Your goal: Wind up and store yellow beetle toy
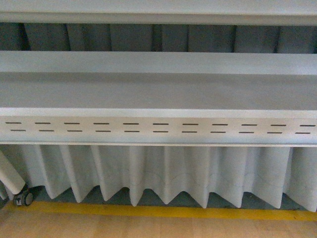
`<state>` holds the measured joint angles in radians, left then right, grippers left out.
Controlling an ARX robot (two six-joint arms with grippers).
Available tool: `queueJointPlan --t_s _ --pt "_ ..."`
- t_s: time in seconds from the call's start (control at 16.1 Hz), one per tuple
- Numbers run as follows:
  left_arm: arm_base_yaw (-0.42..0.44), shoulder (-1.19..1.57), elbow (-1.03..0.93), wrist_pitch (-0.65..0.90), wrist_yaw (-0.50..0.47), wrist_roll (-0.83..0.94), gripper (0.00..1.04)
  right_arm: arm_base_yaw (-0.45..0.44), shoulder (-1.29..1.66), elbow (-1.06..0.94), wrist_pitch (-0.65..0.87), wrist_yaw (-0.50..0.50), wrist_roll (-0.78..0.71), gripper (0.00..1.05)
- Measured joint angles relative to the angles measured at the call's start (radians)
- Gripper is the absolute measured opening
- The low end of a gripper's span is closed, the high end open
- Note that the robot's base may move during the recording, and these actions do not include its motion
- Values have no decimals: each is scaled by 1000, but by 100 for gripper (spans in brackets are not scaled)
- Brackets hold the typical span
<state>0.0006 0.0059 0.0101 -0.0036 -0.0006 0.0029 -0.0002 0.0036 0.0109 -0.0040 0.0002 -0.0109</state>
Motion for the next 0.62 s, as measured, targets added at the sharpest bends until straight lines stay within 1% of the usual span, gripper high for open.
queueJointPlan --t_s 0.62 --pt "0 0 0 0 0 0 98 0 0 0 0 0 0 98"
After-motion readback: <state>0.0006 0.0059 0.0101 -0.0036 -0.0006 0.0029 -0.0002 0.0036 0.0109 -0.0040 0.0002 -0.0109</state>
